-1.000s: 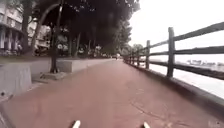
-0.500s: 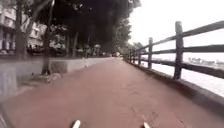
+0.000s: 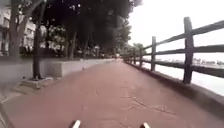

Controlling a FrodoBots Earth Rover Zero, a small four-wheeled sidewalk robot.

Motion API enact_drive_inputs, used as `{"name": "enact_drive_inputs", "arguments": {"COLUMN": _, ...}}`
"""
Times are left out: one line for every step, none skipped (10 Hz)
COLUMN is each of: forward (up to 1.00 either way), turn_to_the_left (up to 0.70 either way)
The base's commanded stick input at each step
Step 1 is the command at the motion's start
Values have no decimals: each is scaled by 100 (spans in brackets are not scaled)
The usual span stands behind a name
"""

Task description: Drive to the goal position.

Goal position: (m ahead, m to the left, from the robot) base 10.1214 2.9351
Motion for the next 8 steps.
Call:
{"name": "enact_drive_inputs", "arguments": {"forward": 70, "turn_to_the_left": 0}}
{"name": "enact_drive_inputs", "arguments": {"forward": 70, "turn_to_the_left": 0}}
{"name": "enact_drive_inputs", "arguments": {"forward": 70, "turn_to_the_left": 0}}
{"name": "enact_drive_inputs", "arguments": {"forward": 70, "turn_to_the_left": 0}}
{"name": "enact_drive_inputs", "arguments": {"forward": 70, "turn_to_the_left": 0}}
{"name": "enact_drive_inputs", "arguments": {"forward": 70, "turn_to_the_left": 0}}
{"name": "enact_drive_inputs", "arguments": {"forward": 70, "turn_to_the_left": 0}}
{"name": "enact_drive_inputs", "arguments": {"forward": 70, "turn_to_the_left": 0}}
